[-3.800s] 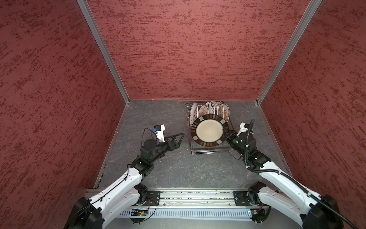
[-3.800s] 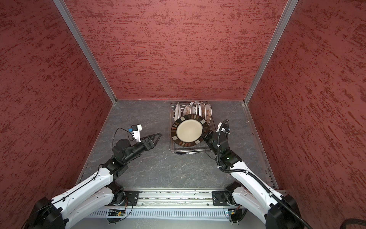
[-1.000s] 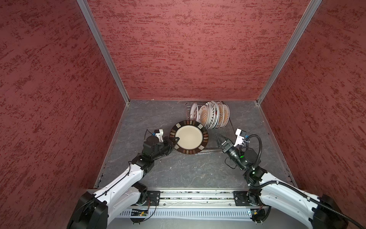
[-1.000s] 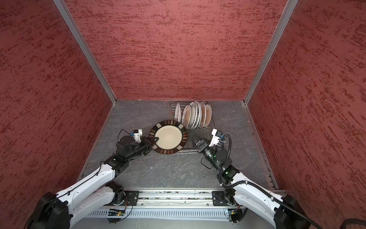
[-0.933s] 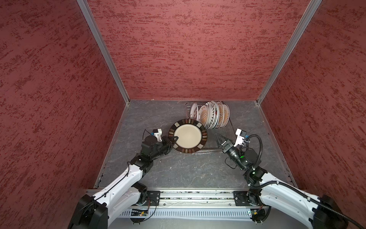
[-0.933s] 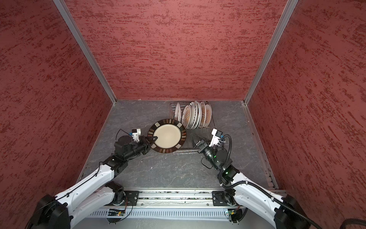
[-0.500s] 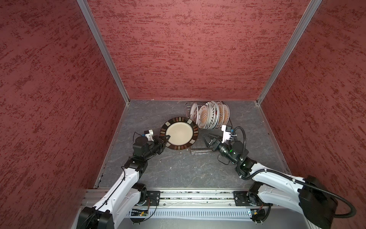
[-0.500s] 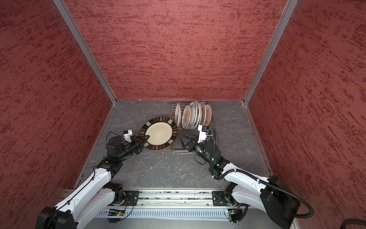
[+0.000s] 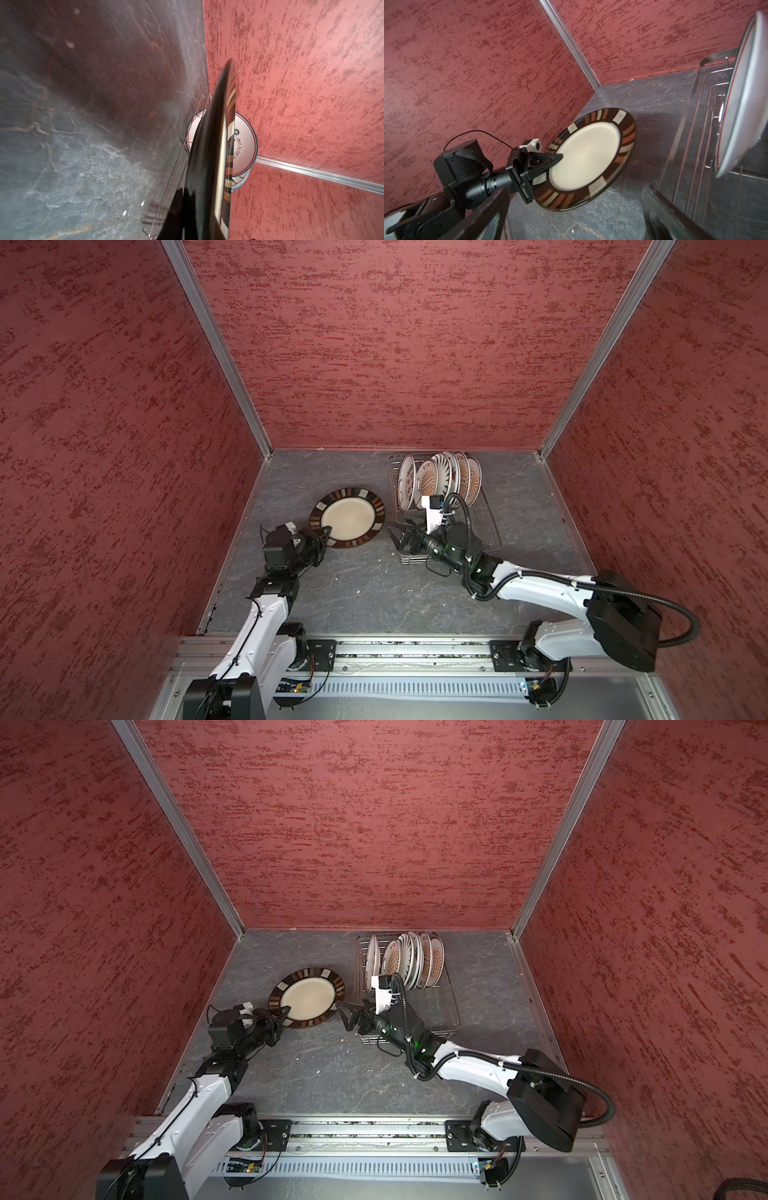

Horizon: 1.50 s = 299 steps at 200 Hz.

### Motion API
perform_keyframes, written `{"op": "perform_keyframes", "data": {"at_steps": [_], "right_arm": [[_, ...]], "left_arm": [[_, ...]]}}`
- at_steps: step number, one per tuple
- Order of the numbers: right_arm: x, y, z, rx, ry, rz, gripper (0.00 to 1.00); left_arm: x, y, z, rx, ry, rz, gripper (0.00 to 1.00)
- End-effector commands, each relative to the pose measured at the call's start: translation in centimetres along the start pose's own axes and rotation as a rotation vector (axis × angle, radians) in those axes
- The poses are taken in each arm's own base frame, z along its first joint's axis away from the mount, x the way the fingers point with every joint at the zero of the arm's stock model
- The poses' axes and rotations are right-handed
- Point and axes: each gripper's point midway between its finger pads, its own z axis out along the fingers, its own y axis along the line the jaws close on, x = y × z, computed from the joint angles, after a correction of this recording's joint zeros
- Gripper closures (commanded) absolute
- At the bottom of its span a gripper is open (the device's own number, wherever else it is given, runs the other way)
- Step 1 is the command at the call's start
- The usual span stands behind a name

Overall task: Unload the plates from the dish rack
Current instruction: 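Open the right gripper and carry the plate away from the rack with the left gripper, then lower the brown plate flat onto the table with the left gripper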

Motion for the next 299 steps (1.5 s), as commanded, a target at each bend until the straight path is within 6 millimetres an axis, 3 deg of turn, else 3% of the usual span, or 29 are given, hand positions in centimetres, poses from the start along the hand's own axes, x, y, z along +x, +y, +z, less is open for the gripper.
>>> {"op": "perform_keyframes", "data": {"at_steps": [1,53,94,149,230,299], "right_arm": [[1.3,0.1,2.2,0.031,0.058,-0.076,0.01],[4.1,0.8,7.1,-0.009,0.164,-0.114,0.01],[5.9,0.2,9.7,0.006,0.216,-0.118,0.01],[8.0,0.4,10.7,-0.006,0.309,-0.109,0.01],[8.6,0.2,11.1,0.01,0.324,-0.101,0.01],[10.0,-0.3,13.6,0.039,0.369,-0.05,0.01]], "left_arm": [[-2.4,-2.6,-0.5,0.097,-0.106,0.063,0.92],[-5.7,-0.6,0.0,0.034,-0.244,0.03,0.92],[-7.6,0.6,0.8,0.001,-0.293,-0.004,0.92],[-9.6,0.4,1.0,0.016,-0.38,0.023,0.91],[-11.3,0.7,2.1,0.038,-0.441,0.015,0.9],[-12.6,1.8,3.9,0.015,-0.461,0.027,0.88]]}}
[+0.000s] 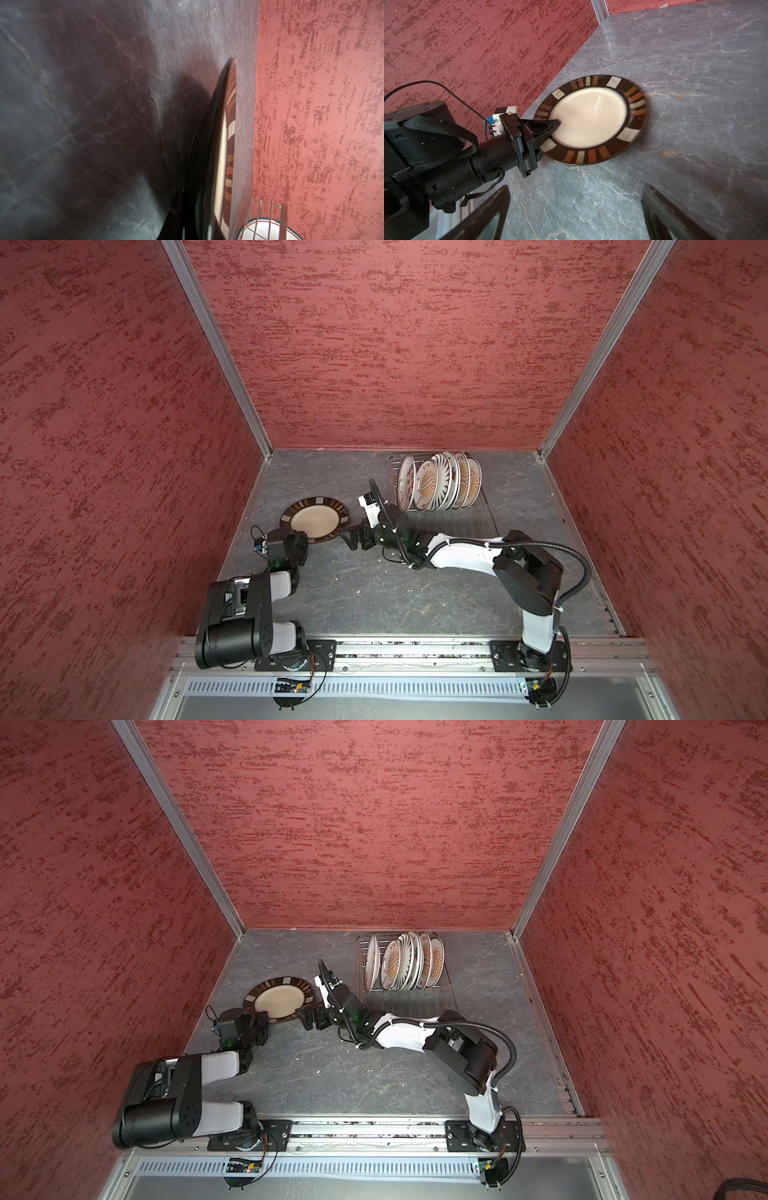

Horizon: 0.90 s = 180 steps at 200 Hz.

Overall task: Unload the plates from the dish rack
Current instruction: 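Lower the brown plate flat onto the table with the left gripper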

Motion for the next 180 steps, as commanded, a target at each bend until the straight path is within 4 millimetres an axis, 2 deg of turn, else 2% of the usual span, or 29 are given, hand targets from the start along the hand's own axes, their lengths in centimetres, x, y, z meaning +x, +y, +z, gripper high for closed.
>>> {"op": "perform_keyframes", "data": {"at_steps": [1,34,64,85,115,147,180], "right_arm": [[0.2,0.5,1.2,-0.005,0.026,0.035,0.01],[0.7,-0.5,2.7,0.043,0.053,0.068,0.01],[1.0,-0.5,3.3,0.035,0.062,0.08,0.01],[0.9,0.6,3.2,-0.026,0.063,0.081,0.01],[1.0,-0.6,3.1,0.041,0.058,0.082,0.01],[0.9,-1.6,2.9,0.098,0.049,0.085,0.01],[1.0,-0.7,2.7,0.051,0.058,0.077,0.01]], "left_arm": [[-1.4,-7.0,0.3,0.238,-0.044,0.026,0.88],[-1.3,-5.8,1.7,0.212,-0.04,0.016,0.84],[-1.2,-5.0,2.9,0.159,-0.056,0.043,0.71],[-1.2,-4.7,3.6,0.166,-0.049,0.034,0.66],[-0.9,-3.7,4.0,0.133,-0.045,0.026,0.64],[-0.7,-3.1,4.5,0.099,-0.028,0.036,0.57],[-0.7,-2.1,4.7,0.065,-0.025,0.006,0.46]]}}
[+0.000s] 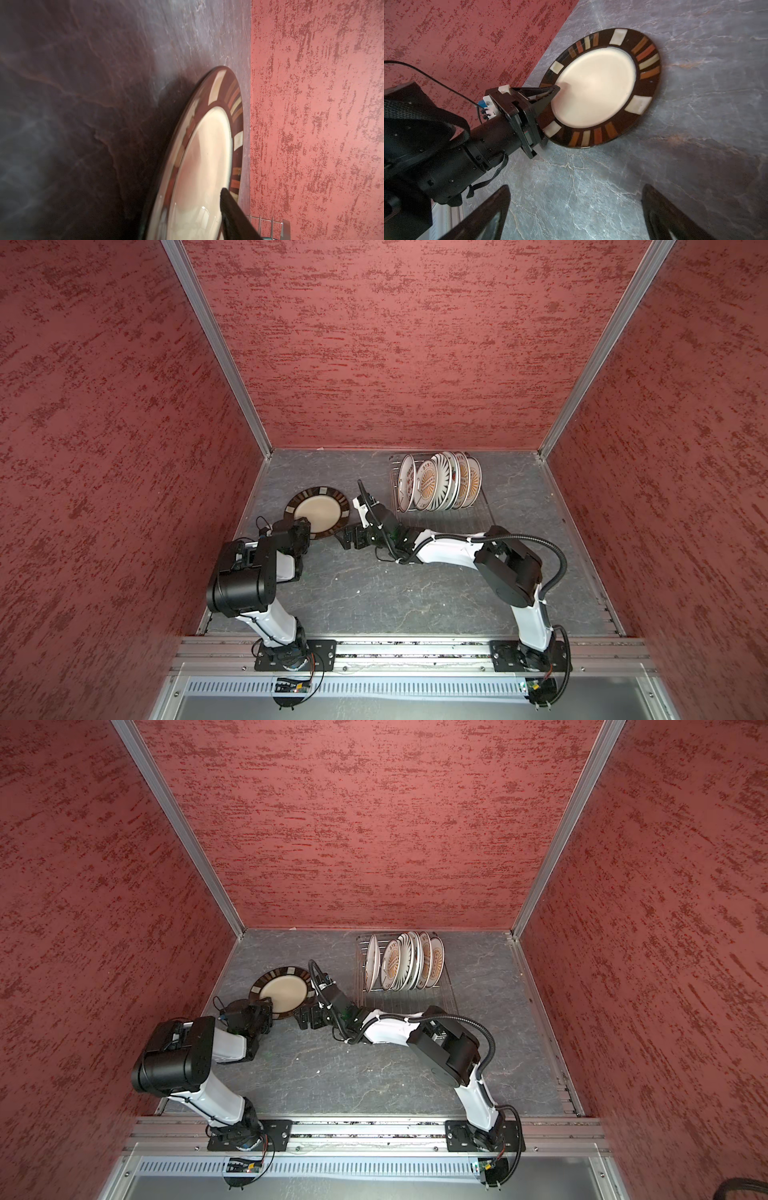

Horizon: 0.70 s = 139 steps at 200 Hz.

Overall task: Unload the plates from the dish rack
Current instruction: 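Lower the brown plate flat onto the table with the left gripper, then release the plate with the left gripper while the right gripper returns to the rack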

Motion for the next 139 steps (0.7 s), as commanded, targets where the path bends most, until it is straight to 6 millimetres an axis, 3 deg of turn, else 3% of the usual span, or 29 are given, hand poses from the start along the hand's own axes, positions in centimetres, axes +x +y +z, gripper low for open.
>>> {"op": "perform_keyframes", "data": {"at_steps": [1,50,91,139], "right_arm": [[-1.0,1.2,-0.4,-0.026,-0.026,-0.005,0.01],[-0.9,2.4,-1.3,-0.091,-0.021,-0.01,0.01],[-1.8,3.4,-2.0,-0.119,-0.038,-0.013,0.01],[-4.5,5.3,-3.1,-0.139,-0.072,-0.039,0.01]], "left_arm": [[-0.3,-1.0,0.4,0.027,-0.006,-0.002,0.46],[-0.7,0.7,-0.3,-0.093,-0.019,-0.03,0.13],[-1.7,1.2,-2.3,-0.157,-0.063,-0.036,0.03],[-3.2,1.9,-5.8,-0.161,-0.109,-0.054,0.0]]}}
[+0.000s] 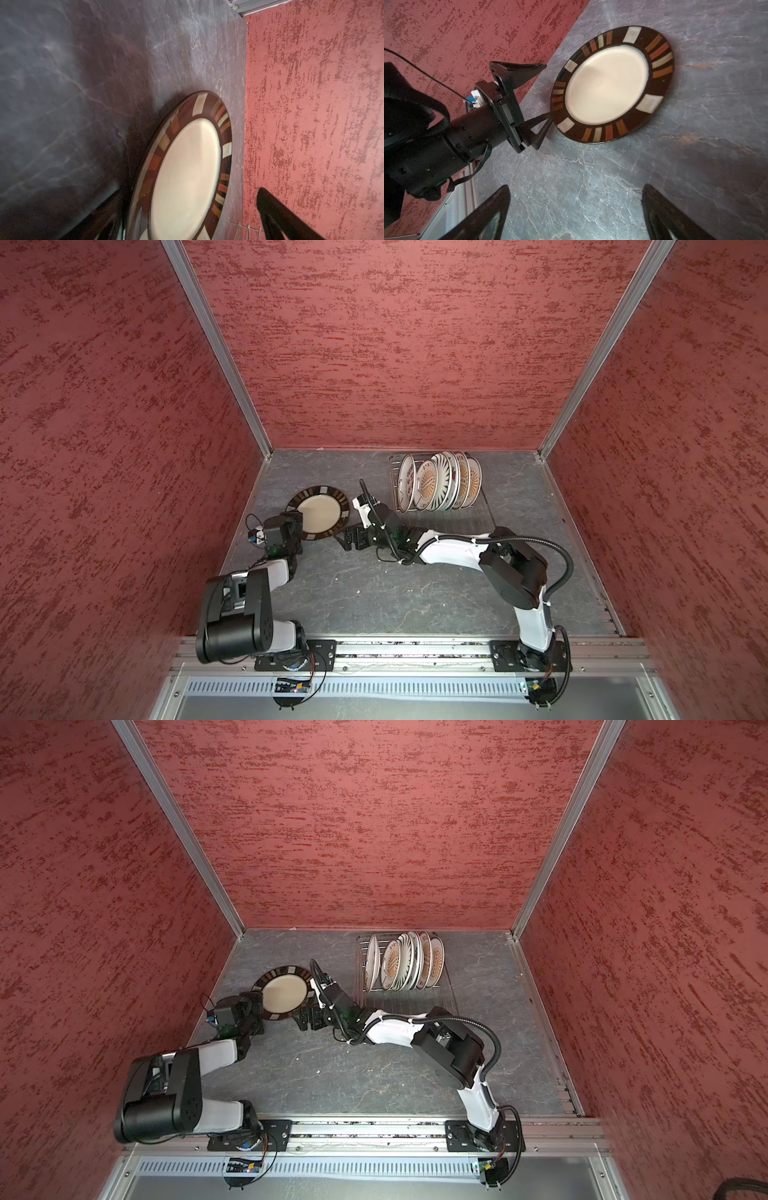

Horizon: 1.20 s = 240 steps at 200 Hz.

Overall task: Unload the plates from the dish rack
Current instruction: 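Release the plate with the left gripper while the right gripper returns to the rack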

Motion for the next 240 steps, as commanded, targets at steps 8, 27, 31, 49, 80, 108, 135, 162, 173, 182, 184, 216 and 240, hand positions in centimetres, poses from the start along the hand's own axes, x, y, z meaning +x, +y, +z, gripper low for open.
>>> {"op": "perform_keyframes", "data": {"at_steps": [8,27,31,49,80,108,135,162,173,182,184,216,240], "right_arm": [[-4.7,4.2,-2.2,-0.077,-0.095,-0.042,0.01],[-6.2,6.0,-3.1,-0.14,-0.134,-0.072,0.01],[-6.7,6.4,-3.3,-0.154,-0.146,-0.078,0.01],[-8.6,7.5,-4.8,-0.181,-0.204,-0.095,0.01],[-11.1,8.0,-7.1,-0.176,-0.268,-0.141,0.01],[-12.6,7.8,-8.8,-0.185,-0.295,-0.164,0.01],[-13.6,7.1,-11.6,-0.261,-0.349,-0.163,0.01],[-15.3,4.6,-13.3,-0.183,-0.383,-0.154,0.01],[-16.1,4.1,-13.9,-0.167,-0.403,-0.153,0.01],[-16.6,3.7,-14.5,-0.157,-0.414,-0.154,0.01],[-16.7,3.6,-14.6,-0.155,-0.415,-0.154,0.01],[-18.0,0.9,-16.2,-0.036,-0.448,-0.126,0.01],[-19.0,-1.3,-18.9,0.045,-0.539,-0.104,0.01]], "left_arm": [[-0.9,2.9,-2.0,-0.09,-0.03,0.011,0.0],[-0.5,1.2,-3.1,-0.037,-0.003,0.059,0.01],[-0.4,0.8,-3.4,-0.023,0.005,0.066,0.01],[-0.4,0.3,-4.7,-0.009,0.003,0.085,0.0],[-0.1,-1.0,-6.9,0.046,-0.003,0.095,0.01],[0.9,-2.9,-8.3,0.112,0.034,0.128,0.01],[2.5,-5.3,-10.0,0.182,0.073,0.217,0.01],[5.2,-7.3,-11.5,0.263,0.132,0.3,0.01],[6.6,-8.5,-12.1,0.329,0.162,0.324,0.01],[7.9,-9.9,-12.9,0.417,0.189,0.356,0.01],[8.3,-10.3,-13.1,0.442,0.196,0.369,0.01],[13.0,-14.4,-16.7,0.722,0.282,0.532,0.01],[14.6,-16.0,-17.8,0.783,0.29,0.597,0.01]]}}
